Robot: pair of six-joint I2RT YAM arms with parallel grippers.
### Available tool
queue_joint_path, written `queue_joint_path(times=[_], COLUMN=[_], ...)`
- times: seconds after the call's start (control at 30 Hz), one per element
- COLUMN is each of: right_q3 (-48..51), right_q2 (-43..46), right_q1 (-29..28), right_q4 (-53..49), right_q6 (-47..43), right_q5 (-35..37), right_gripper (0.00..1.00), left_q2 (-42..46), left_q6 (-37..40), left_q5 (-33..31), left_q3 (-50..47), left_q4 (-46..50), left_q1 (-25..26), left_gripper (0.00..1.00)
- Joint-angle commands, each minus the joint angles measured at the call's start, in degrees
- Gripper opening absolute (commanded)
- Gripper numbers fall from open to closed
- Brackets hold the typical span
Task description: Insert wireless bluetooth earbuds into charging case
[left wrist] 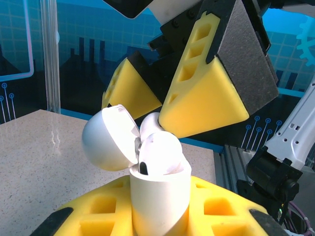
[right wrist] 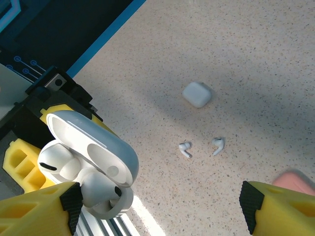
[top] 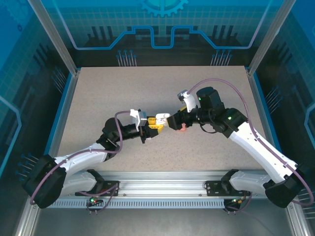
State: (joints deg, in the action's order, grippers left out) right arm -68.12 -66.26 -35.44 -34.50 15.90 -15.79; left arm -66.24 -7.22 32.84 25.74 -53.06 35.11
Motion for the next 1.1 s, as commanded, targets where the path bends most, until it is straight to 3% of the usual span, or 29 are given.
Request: queue_joint_path(times=[0.0,0.33,0.63,0.83,1.07], right_q3=[0.4,0.8,2.3,2.4,2.1], right_q2=[1.0,4.2,2.6,1.6,-0.4], right_q1=[1.1,2.4,3.5,3.5,3.5], right_q4=[-2.3,-1.1,4.9,3.7,3.0], right_q6=[-0.4,-0.4,3.8,4.7,5.0], right_q5=[1.4,-0.9,-12.3,-7.0,-6.3], right_gripper=[0.86,0.88,0.89,0.86,0.79], left_q2=[0.2,0.3,0.6,0.9,1.4], left_q6=[0.4,0.4,0.1,0.1,0.3], left_q5=[0.7,0.7,0.8,0.7,0.5], left_q3=[1.4,1.3,1.1,0.9,0.8], left_q4=[-3.2,-3.1,-3.5,-3.4,-3.1], left_q1=[0.4,0.3,0.3,0.4,0.3], left_gripper=[0.02,0.02,0.02,0.02,0.02])
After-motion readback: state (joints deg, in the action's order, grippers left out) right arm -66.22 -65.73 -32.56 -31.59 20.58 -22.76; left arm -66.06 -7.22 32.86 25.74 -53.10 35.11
